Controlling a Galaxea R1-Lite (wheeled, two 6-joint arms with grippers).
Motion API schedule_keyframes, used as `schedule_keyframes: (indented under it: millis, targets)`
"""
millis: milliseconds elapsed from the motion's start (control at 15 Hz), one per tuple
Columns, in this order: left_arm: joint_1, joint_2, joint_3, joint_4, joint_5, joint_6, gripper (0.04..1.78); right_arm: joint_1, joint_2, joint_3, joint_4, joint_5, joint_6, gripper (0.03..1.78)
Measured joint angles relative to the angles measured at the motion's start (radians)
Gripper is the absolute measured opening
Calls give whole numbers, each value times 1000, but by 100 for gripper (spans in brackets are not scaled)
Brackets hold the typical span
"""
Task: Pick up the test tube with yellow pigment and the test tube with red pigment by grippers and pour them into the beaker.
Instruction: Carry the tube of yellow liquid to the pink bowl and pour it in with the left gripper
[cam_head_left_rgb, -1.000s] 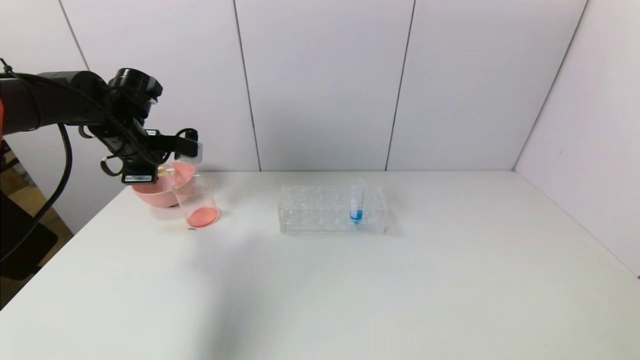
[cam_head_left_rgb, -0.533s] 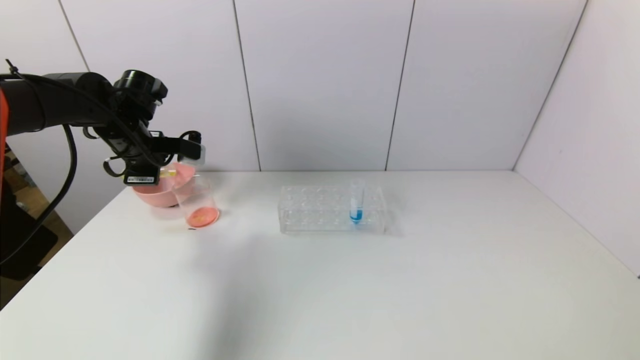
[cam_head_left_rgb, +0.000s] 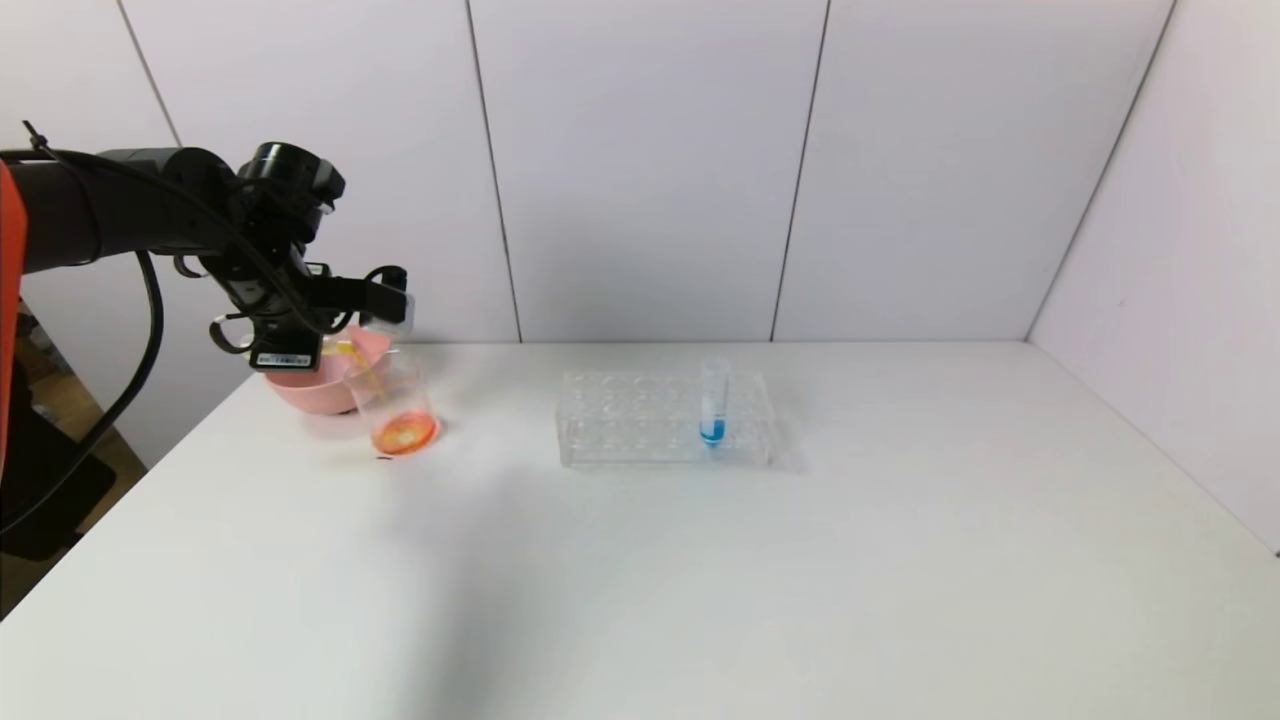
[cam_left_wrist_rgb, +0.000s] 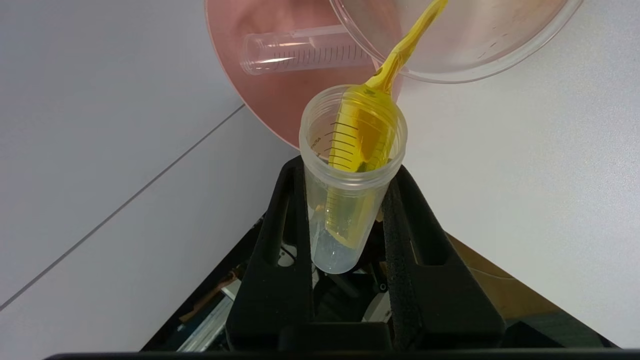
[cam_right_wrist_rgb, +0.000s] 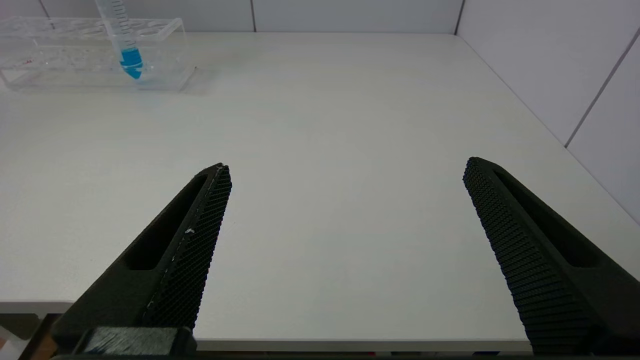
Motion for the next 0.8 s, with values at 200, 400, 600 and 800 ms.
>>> schedule_keyframes:
  millis: [200, 400, 600, 800]
  targets:
    - [-3, 1, 0, 1, 3, 1, 43, 0, 0, 0, 0, 0, 0, 170]
    - [-6, 2, 0, 1, 5, 1, 43, 0, 0, 0, 0, 0, 0, 170]
    - [-7, 3, 0, 2, 5, 0, 43, 0, 0, 0, 0, 0, 0, 170]
    - [-7, 3, 0, 1, 5, 0, 43, 0, 0, 0, 0, 0, 0, 170]
